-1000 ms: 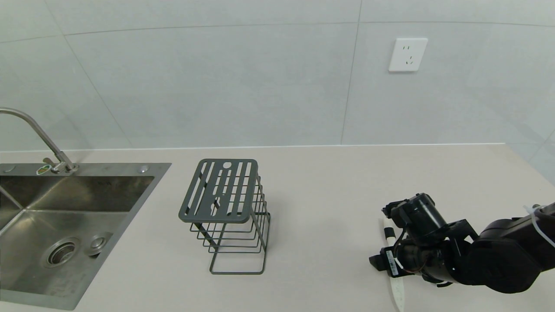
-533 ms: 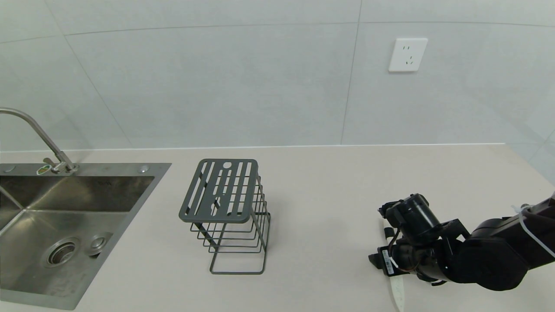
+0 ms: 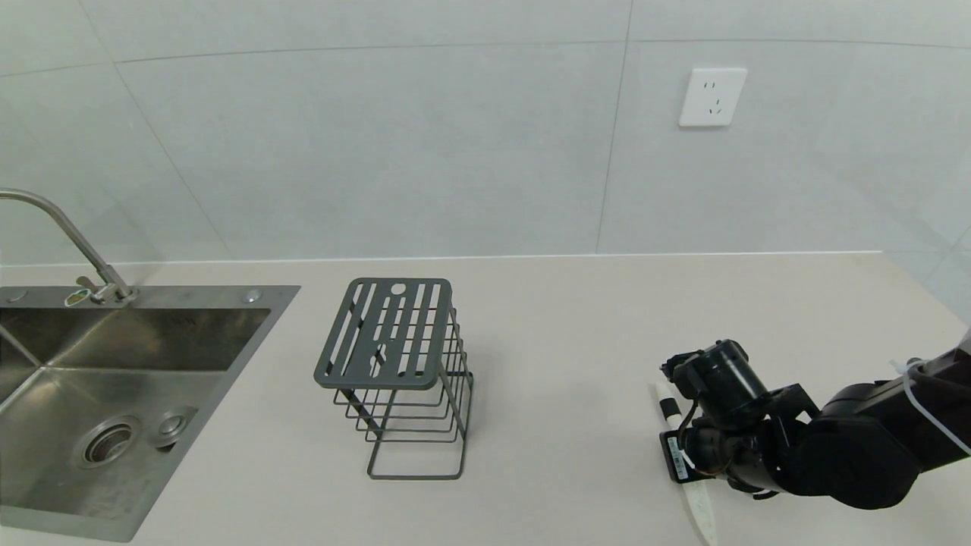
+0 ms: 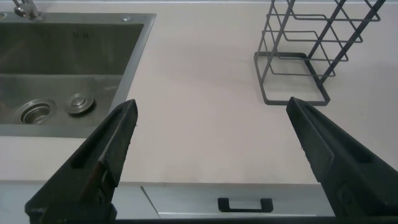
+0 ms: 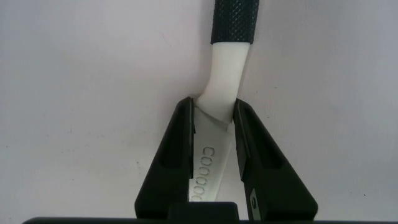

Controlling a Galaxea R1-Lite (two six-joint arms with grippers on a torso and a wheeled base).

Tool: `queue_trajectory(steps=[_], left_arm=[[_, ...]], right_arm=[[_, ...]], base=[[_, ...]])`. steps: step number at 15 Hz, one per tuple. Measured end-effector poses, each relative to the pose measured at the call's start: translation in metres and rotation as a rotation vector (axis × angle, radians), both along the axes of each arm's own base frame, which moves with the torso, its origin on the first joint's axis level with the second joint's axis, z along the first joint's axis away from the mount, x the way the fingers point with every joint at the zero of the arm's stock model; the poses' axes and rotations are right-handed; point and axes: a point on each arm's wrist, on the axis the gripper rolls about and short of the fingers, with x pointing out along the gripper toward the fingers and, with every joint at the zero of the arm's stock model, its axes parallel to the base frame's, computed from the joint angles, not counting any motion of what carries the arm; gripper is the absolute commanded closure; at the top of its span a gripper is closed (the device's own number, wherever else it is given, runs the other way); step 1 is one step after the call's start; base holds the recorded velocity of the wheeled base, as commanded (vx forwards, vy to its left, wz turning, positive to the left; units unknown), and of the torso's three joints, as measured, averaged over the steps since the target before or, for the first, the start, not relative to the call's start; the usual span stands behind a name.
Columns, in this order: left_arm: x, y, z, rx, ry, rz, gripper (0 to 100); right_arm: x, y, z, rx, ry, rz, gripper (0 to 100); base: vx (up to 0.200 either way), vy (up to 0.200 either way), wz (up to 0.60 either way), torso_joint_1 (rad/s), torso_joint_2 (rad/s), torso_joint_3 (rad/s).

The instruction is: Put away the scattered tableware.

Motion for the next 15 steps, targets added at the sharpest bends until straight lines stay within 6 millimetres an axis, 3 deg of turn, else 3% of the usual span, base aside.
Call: queue_trajectory(steps=[3,8,13,15], left_arm=[[0.000,0.000,0.000,-0.002,0.001,0.000,0],[0.000,0.000,0.003,0.013,-0.035,-0.007,0],[-0.005,-0.002,0.030,0.044,-0.257,-0.099,0],[-0.010,-0.002,0.051,0.044,-0.298,-0.134,0]], right_arm=[[0.000,0.001,0.008,0.009,-0.039,0.024,100],[0.004,0.004,0.057,0.028,-0.339,0.176,100],[-0.004,0.001,0.089,0.016,-0.521,0.313,100],[-0.011,-0.002,0.093,0.003,-0.556,0.365,100]], base=[[0.000,0.000,0.00,0.000,0.00,0.000],[0.000,0.000,0.00,0.000,0.00,0.000],[0.000,0.000,0.00,0.000,0.00,0.000],[0.000,0.000,0.00,0.000,0.00,0.000]])
